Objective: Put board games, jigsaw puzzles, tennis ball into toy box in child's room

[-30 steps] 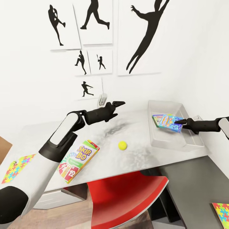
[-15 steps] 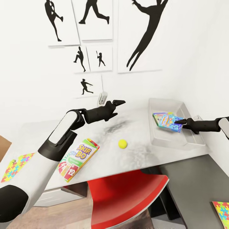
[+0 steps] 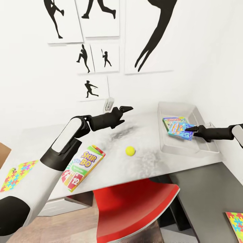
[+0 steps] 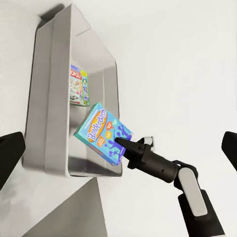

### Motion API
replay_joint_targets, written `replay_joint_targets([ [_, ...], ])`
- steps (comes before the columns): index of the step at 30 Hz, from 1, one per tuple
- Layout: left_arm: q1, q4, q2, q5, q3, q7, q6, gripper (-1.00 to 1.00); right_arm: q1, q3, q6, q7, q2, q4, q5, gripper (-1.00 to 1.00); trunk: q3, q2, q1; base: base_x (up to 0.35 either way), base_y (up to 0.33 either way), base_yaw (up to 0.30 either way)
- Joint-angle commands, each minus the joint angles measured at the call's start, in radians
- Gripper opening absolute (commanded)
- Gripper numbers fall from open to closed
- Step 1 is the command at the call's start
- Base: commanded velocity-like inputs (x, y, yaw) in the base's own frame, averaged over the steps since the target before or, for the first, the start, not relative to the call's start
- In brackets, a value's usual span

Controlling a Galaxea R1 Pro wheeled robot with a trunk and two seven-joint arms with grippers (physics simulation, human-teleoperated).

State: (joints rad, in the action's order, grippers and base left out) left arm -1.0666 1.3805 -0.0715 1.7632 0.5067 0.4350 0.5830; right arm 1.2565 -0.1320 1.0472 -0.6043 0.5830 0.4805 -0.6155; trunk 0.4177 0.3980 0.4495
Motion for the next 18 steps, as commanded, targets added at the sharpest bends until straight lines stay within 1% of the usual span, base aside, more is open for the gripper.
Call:
replay_joint_targets([
  [1, -0.001, 0.001, -0.001, 0.011, 0.001, 0.009, -0.002, 1.0, 0.001, -0.005, 0.0, -0.011, 0.001, 0.0, 0.005, -1.0, 0.003, 0.002, 0.001, 0.0, 0.0, 0.0],
  [18, -0.001, 0.002, -0.001, 0.012, 0.001, 0.013, -0.002, 1.0, 0.001, -0.005, 0.0, -0.011, 0.001, 0.0, 0.005, -1.0, 0.031, 0.002, 0.001, 0.0, 0.0, 0.0],
])
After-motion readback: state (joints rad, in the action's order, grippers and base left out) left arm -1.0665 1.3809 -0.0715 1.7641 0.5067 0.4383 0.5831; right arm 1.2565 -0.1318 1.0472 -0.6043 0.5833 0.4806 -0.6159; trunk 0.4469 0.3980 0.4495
